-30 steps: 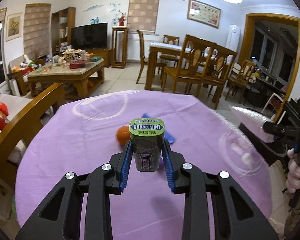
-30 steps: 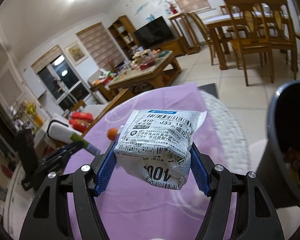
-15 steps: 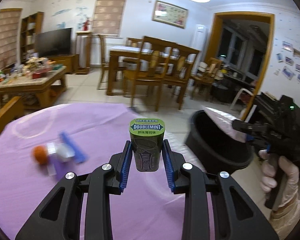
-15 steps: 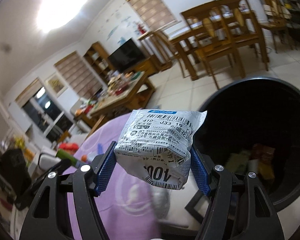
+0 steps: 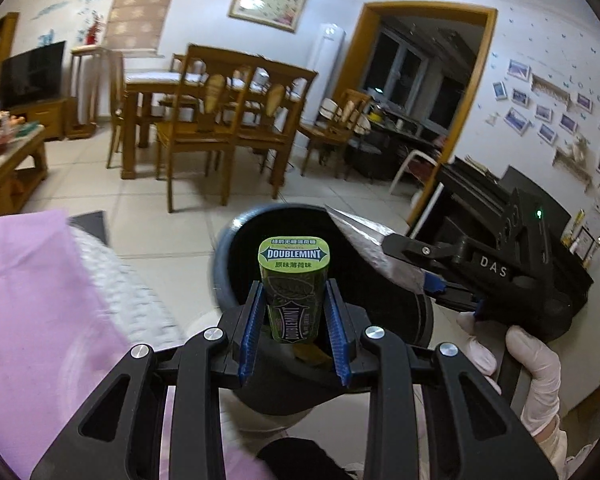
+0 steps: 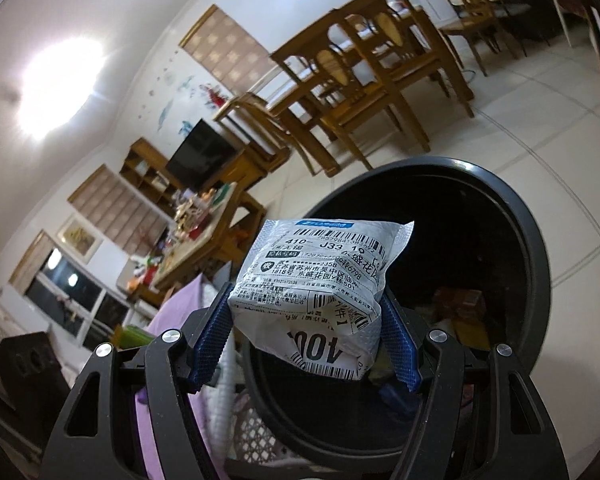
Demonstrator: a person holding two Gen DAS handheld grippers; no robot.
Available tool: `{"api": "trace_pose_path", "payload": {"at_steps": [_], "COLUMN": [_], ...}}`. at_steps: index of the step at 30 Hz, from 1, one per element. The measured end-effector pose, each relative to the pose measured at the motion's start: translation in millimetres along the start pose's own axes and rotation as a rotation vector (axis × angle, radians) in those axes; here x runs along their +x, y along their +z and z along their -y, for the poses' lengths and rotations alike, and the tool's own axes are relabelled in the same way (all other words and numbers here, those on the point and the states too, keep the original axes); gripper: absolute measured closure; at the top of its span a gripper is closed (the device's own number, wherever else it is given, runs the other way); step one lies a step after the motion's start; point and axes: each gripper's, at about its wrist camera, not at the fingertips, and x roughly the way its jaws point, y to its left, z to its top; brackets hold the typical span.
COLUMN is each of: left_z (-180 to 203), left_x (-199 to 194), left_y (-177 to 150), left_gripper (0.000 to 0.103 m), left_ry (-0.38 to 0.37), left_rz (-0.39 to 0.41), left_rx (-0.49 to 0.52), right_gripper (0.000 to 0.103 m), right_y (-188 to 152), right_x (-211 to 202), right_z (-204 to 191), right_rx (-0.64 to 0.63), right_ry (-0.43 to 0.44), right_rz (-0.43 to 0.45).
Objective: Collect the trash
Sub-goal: 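Carry the gum box and plastic bag over the trash bin with both tools, then open both tools to drop the gum box and plastic bag into the bin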
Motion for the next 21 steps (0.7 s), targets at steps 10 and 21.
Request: {"api": "trace_pose_path", "payload": {"at_steps": [10, 21], "left_z": [38, 71], "left_x": [40, 59], "left_y": [-1, -11], "left_gripper": [0.072, 0.072], "left_ry": [0.040, 0.092], "left_rz": [-0.060, -0.082], "left_rx": [0.096, 0.218], "right_gripper": [0.034, 0.034], "right_y": [10, 15], "right_x": [4, 8], "right_z": [29, 41], "right_rx": [0.075, 0.083], "right_ry": [-0.004, -0.013], "right_rz": [0.002, -0.017]}}
